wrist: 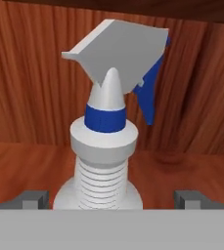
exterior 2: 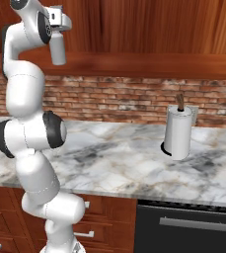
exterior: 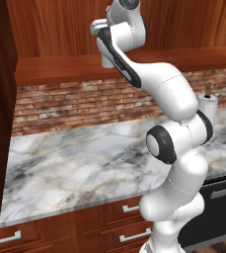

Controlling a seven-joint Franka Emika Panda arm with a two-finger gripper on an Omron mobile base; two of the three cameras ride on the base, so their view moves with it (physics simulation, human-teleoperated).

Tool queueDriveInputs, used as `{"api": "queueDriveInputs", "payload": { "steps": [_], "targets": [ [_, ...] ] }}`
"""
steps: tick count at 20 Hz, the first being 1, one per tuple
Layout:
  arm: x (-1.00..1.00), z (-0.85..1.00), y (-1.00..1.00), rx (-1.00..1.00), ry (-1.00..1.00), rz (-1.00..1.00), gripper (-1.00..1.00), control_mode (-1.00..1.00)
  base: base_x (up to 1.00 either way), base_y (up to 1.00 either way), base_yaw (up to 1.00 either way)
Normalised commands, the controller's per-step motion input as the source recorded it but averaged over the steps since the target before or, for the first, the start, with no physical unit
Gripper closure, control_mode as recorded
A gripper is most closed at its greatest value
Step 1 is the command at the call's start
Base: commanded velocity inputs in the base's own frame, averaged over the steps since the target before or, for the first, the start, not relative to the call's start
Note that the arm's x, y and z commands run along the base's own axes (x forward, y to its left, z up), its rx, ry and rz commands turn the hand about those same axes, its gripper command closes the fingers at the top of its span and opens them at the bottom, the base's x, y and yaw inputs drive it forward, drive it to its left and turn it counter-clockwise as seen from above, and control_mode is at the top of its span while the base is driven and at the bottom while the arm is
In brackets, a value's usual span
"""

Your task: Move the cutting board and knife to the sink. Then move spray from the cabinet to the counter.

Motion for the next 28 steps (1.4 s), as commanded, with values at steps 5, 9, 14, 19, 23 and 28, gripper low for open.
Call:
{"api": "queueDriveInputs", "payload": {
  "steps": [5, 9, 14, 19, 23, 28],
  "targets": [
    [0.34, 0.0, 0.0, 0.0, 0.0, 0.0, -1.0, -1.0, 0.0, 0.0, 0.0],
    [0.26, 0.0, 0.01, 0.0, 0.0, 0.0, -1.0, -1.0, 0.0, 0.0, 0.0],
    [0.08, 0.0, 0.06, 0.0, 0.0, 0.0, -1.0, -1.0, 0.0, 0.0, 0.0],
    [0.0, 0.0, 0.06, 0.0, 0.0, 0.0, 1.0, -1.0, 0.0, 0.0, 0.0],
    [0.0, 0.0, 0.0, 0.0, 0.0, 0.0, 1.0, -1.0, 0.0, 0.0, 0.0],
    [0.0, 0.0, 0.0, 0.0, 0.0, 0.0, 1.0, -1.0, 0.0, 0.0, 0.0]
  ]
}}
